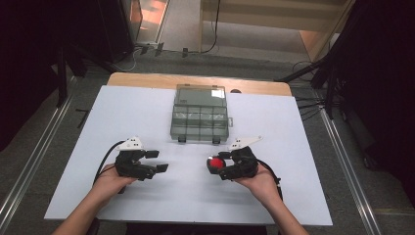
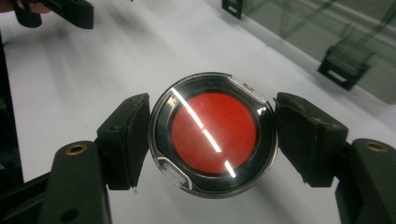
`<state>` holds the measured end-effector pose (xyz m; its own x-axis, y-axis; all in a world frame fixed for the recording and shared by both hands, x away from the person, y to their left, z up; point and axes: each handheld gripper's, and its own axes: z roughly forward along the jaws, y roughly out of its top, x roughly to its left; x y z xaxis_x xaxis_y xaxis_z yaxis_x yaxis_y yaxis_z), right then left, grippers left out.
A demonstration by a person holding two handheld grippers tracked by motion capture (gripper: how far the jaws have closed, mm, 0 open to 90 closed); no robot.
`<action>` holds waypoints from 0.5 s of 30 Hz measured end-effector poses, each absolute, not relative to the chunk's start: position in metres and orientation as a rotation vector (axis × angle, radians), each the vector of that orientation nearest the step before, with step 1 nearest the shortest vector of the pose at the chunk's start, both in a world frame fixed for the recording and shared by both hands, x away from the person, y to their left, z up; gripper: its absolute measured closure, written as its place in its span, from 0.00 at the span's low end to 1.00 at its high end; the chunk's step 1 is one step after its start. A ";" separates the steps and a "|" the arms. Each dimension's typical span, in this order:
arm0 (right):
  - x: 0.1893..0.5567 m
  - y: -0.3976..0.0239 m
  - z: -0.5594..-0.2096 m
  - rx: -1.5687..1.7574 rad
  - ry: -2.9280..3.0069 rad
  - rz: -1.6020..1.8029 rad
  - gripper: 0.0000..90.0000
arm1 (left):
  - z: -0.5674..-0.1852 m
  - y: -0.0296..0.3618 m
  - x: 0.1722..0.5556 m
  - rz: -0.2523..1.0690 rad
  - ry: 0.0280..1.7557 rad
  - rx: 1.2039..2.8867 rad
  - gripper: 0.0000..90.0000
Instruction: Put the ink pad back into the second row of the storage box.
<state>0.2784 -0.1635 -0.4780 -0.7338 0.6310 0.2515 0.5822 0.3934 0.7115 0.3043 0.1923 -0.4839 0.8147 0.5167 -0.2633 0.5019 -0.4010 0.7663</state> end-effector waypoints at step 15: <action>0.292 -0.174 -0.473 1.199 2.537 1.281 0.34 | -0.485 0.192 0.305 0.024 0.761 2.065 0.33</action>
<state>0.2918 -0.1740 -0.4727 -0.6967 0.6623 0.2757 0.6150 0.3535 0.7049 0.3054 0.1920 -0.4848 0.8098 0.5244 -0.2631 0.5067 -0.3992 0.7641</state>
